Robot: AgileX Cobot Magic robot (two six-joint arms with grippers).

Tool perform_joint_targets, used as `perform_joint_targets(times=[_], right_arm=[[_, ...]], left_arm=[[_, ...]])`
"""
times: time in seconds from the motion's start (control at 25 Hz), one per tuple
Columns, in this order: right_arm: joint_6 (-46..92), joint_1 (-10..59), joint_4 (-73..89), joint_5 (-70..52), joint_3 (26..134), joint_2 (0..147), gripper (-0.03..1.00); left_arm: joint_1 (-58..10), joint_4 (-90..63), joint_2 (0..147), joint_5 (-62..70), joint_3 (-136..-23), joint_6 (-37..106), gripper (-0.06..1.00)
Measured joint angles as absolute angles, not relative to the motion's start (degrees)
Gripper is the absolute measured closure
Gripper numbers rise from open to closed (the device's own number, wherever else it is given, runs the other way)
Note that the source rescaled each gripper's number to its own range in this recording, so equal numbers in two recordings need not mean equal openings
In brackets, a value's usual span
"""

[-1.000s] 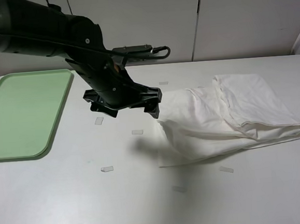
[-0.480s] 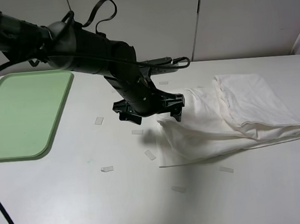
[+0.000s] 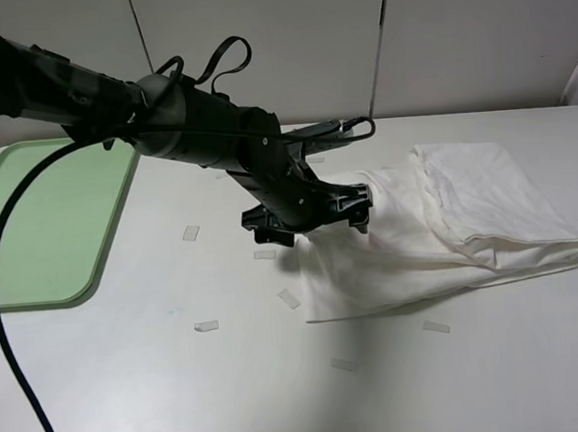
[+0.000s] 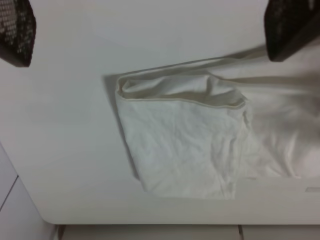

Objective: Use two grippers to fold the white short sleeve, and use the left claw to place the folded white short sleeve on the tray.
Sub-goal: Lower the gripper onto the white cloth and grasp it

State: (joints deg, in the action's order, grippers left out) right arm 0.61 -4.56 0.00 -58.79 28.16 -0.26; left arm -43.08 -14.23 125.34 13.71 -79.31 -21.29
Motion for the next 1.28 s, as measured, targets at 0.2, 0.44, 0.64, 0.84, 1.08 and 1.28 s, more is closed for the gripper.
perform_joint_targets(times=[0.2, 0.44, 0.64, 0.84, 1.08, 1.28], right_arm=[[0.61, -4.56, 0.00, -58.79, 28.16, -0.26, -0.03], [0.61, -4.56, 0.00, -58.79, 28.16, -0.26, -0.03], [0.61, -4.56, 0.00, -58.79, 28.16, -0.26, -0.03], [0.61, -4.56, 0.00, -58.79, 28.16, -0.26, -0.03], [0.61, -4.56, 0.00, -58.79, 28.16, -0.26, -0.03], [0.61, -4.56, 0.00, -58.79, 28.16, -0.26, -0.03]], left_arm=[[-44.16, -14.47, 127.14, 13.48, -80.65, -22.01, -0.05], [-44.86, -14.45, 127.13, 14.18, -80.88, -23.33, -0.05], [-44.86, -14.31, 127.13, 19.26, -81.74, -23.45, -0.05], [-44.67, -13.24, 127.13, 23.53, -82.89, -23.88, -0.05], [-44.04, -10.97, 127.20, 24.42, -83.72, -24.49, -0.05], [-44.08, -11.36, 128.58, 19.88, -84.17, -25.37, -0.05]])
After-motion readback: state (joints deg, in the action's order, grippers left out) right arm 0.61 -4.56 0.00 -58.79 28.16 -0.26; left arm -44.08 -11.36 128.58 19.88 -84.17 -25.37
